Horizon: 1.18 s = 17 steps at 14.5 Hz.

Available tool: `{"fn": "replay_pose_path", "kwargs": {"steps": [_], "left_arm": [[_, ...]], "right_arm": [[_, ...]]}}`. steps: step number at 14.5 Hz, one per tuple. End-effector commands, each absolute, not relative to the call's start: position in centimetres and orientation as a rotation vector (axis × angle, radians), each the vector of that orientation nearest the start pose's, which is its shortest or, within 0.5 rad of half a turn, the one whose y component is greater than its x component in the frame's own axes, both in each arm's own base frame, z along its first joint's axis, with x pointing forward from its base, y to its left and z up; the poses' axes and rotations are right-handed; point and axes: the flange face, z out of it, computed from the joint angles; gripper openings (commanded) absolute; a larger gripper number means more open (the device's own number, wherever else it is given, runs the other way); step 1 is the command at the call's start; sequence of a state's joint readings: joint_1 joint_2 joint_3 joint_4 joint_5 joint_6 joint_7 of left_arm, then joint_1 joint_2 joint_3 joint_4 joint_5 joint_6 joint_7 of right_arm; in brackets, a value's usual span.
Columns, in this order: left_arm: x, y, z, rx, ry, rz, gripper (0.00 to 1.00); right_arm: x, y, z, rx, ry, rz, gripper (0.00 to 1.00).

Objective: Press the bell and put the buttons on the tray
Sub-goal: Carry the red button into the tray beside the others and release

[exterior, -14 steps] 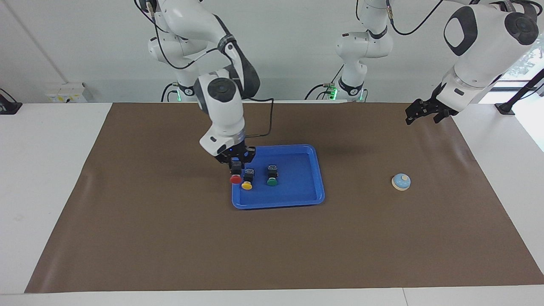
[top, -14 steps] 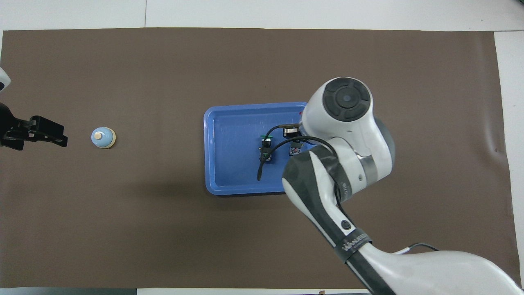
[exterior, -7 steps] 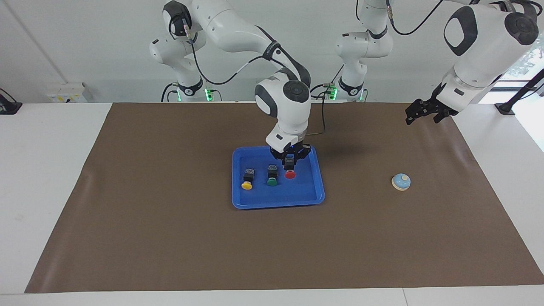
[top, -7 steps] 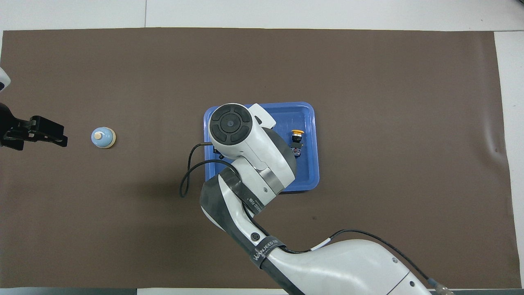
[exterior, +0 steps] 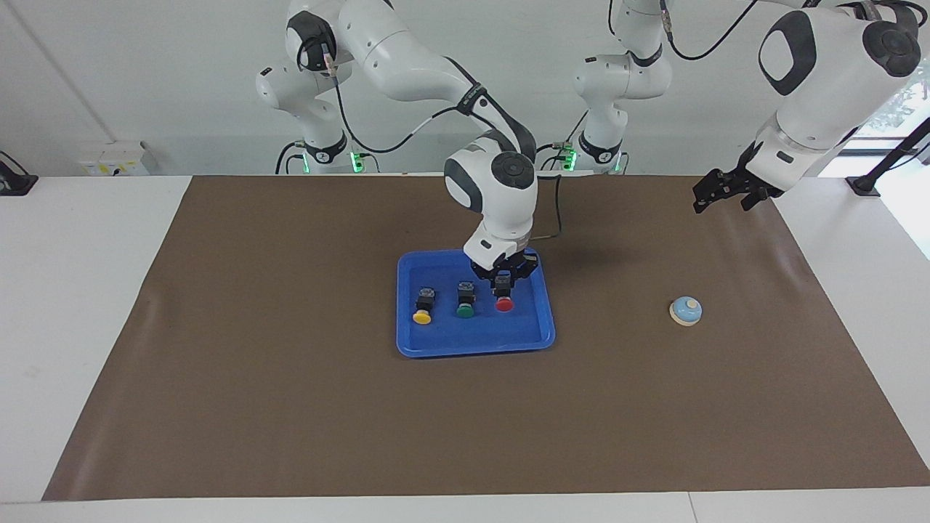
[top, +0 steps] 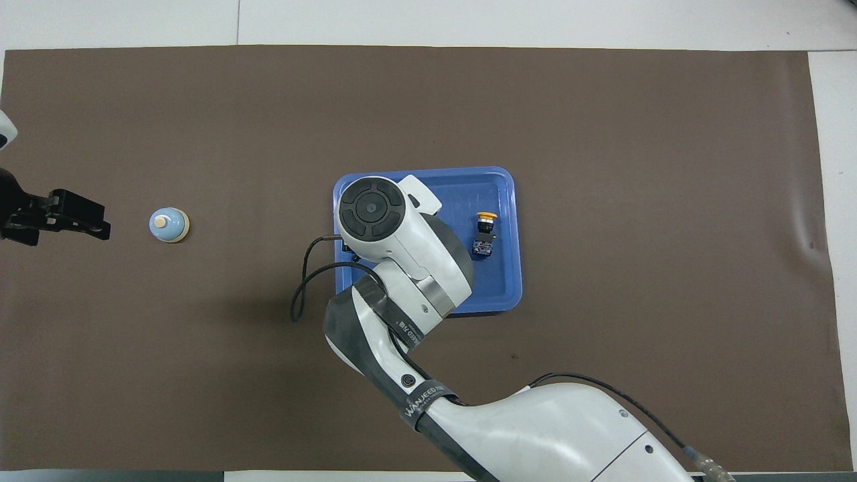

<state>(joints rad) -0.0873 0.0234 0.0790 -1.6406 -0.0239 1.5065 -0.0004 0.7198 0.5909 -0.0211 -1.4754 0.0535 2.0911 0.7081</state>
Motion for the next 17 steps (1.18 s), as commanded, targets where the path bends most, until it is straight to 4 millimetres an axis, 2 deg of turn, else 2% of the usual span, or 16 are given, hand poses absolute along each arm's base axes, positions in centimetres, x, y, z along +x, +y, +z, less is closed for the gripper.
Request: {"fn": "replay_pose_path", "kwargs": {"steps": [1,4,8,9,10,11,12,13,14,16,17], "left_arm": [[54.7,-0.6,58.1,-3.142,0.01,0.246,1.0],[54.7,-0.6,58.1,-3.142,0.01,0.246,1.0],[54.7,-0.6,58.1,-3.142,0.01,0.246,1.0],[54.7,-0.6,58.1,-3.142,0.01,0.246,1.0],[54.7,-0.6,58.1,-3.142,0.01,0.246,1.0],[54.7,-0.6,58.1,-3.142,0.01,0.246,1.0],[54.7,-0.6,58.1,-3.142,0.01,0.246,1.0],[54.7,-0.6,58.1,-3.142,0.01,0.246,1.0],[54.7,-0.6,58.1,-3.142,0.01,0.246,1.0],[54.7,-0.6,58.1,-3.142,0.01,0.246,1.0],[54.7,-0.6,58.1,-3.142,0.01,0.246,1.0]], "right_arm": [[53.4,46.2,31.8,-3.09,0.087,0.01,0.19],[53.2,46.0,31.3,-3.097,0.09,0.023,0.24],[52.8,45.4,30.1,-3.1,0.095,0.025,0.43],[52.8,45.4,30.2,-3.098,0.095,0.022,0.64],[52.7,45.5,30.3,-3.101,0.093,0.027,0.99],[52.8,45.6,30.7,-3.102,0.097,0.029,1.0],[52.7,45.8,31.4,-3.112,0.095,0.05,1.0],[53.1,46.1,33.1,-3.114,0.103,0.051,1.0],[53.7,45.5,35.1,-3.115,0.118,0.036,1.0],[54.8,42.9,40.3,-3.098,0.15,-0.037,1.0],[55.5,40.3,43.4,-3.088,0.194,-0.071,1.0]]}}
